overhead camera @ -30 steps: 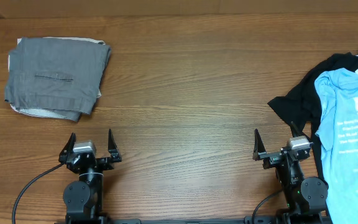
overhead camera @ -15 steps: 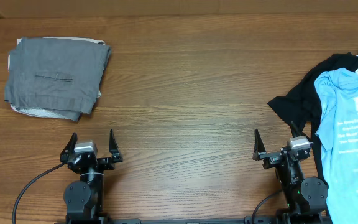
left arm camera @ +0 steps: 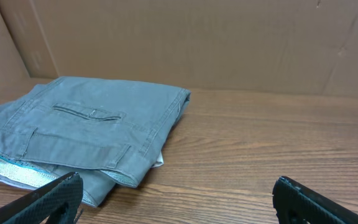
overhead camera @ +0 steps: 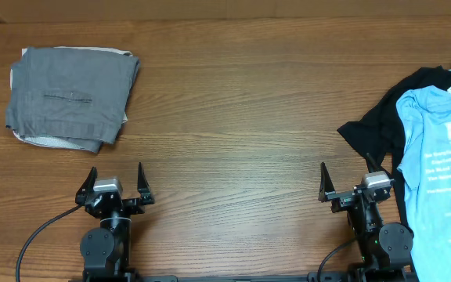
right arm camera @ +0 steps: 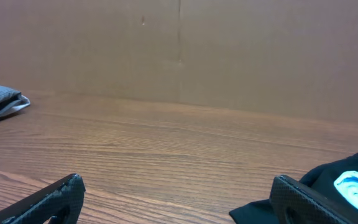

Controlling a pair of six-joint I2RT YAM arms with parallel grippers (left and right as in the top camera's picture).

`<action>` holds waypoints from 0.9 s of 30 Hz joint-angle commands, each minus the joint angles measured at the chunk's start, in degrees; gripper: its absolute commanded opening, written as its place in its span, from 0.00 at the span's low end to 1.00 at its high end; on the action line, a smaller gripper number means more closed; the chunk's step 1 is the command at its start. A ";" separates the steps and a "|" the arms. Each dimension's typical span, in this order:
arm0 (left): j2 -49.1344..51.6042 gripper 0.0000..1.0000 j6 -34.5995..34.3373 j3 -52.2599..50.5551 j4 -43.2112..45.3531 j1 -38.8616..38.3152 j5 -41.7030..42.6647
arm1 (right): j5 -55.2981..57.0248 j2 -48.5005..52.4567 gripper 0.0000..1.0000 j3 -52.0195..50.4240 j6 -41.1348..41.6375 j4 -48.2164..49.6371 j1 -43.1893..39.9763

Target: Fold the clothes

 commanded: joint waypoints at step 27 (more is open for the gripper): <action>-0.52 1.00 -1.20 -0.39 0.44 -0.37 -0.68 | 5.53 24.85 1.00 62.36 16.76 -41.20 -0.28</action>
